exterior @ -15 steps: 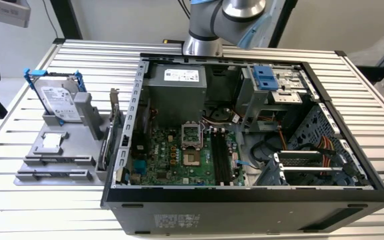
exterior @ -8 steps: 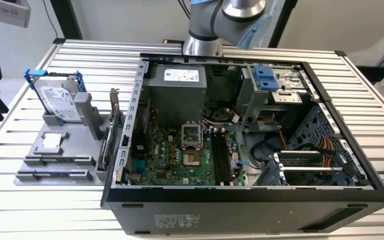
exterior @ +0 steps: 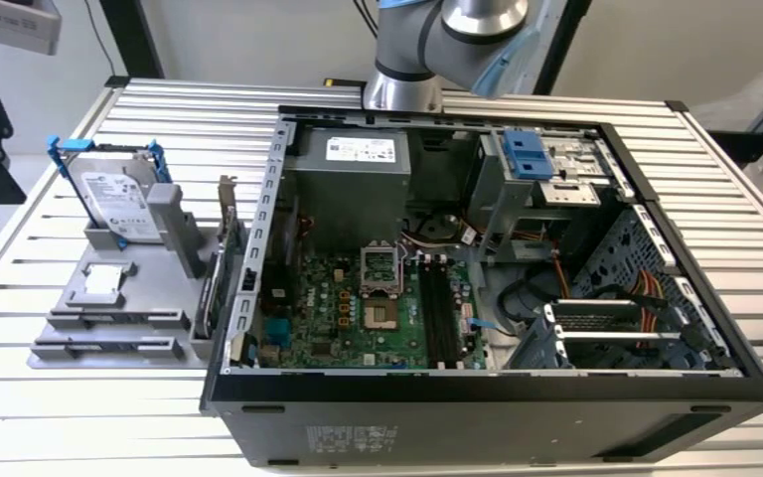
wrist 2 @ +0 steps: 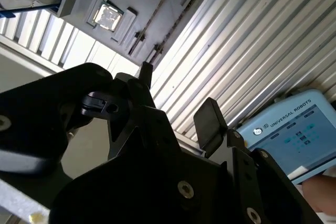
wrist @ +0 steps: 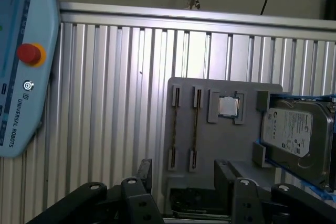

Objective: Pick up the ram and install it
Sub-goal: 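Pick up the ram and move it above insertion slot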

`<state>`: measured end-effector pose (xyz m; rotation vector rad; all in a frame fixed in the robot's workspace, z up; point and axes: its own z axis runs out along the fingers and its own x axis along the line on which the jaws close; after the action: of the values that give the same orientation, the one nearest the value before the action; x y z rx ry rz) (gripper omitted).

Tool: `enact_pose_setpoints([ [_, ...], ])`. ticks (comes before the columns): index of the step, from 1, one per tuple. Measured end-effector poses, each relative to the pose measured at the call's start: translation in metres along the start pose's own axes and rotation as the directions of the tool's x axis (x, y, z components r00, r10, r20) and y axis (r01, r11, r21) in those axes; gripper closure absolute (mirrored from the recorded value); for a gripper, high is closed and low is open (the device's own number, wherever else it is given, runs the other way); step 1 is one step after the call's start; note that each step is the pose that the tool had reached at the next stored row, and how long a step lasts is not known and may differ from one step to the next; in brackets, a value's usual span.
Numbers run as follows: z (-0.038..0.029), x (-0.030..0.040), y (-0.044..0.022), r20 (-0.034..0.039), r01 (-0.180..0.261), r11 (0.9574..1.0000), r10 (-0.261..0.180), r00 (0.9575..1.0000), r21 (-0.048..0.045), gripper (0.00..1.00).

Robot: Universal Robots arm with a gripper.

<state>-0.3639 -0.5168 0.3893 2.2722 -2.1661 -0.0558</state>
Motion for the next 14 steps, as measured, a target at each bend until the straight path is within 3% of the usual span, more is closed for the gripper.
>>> enact_pose_setpoints([
  [14, 0.0045, -0.0016, -0.0006, -0.0001, 0.0, 1.0, 0.0, 1.0, 0.0, 0.0],
])
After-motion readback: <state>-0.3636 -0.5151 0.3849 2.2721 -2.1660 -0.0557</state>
